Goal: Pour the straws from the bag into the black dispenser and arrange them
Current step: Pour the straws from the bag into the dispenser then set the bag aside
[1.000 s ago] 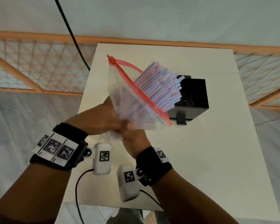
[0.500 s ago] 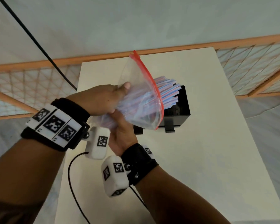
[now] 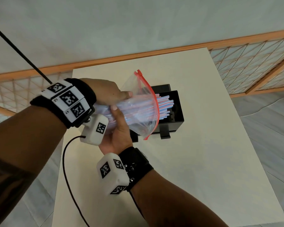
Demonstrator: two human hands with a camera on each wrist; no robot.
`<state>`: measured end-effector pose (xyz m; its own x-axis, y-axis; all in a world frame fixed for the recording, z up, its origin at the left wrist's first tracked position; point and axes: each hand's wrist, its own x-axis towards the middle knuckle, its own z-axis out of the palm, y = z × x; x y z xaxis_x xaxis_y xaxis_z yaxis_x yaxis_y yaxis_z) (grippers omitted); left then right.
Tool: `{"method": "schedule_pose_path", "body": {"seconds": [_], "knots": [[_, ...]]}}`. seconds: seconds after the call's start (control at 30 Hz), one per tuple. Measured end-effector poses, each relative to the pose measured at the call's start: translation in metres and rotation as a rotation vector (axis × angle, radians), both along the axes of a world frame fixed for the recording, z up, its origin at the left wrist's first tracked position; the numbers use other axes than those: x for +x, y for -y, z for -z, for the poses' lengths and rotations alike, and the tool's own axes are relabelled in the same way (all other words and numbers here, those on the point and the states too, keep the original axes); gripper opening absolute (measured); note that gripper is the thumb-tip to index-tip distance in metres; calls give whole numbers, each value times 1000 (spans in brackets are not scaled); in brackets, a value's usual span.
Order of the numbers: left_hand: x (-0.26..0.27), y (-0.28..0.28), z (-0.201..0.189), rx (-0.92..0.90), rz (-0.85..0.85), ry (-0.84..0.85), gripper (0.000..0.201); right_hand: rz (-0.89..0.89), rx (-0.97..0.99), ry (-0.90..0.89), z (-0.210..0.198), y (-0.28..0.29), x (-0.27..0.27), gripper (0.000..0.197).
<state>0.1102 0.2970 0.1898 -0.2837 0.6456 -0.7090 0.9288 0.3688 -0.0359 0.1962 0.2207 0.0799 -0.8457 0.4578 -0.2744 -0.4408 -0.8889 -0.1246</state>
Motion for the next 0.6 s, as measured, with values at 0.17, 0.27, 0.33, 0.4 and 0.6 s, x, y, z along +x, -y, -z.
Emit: {"method": "schedule_pose_path", "body": {"seconds": [0.17, 0.27, 0.33, 0.4, 0.6], "knots": [[-2, -15, 9, -29, 31, -52, 70, 36, 0, 11, 6, -6, 2, 38], [-1, -23, 9, -37, 32, -61, 67, 66, 9, 20, 8, -11, 3, 40], [3, -27, 10, -34, 29, -56, 67, 68, 4, 28, 9, -15, 4, 39], [11, -30, 11, -33, 33, -59, 63, 50, -7, 37, 11, -19, 5, 40], [40, -37, 14, 1, -68, -47, 63, 58, -22, 10, 18, -25, 15, 59]]}}
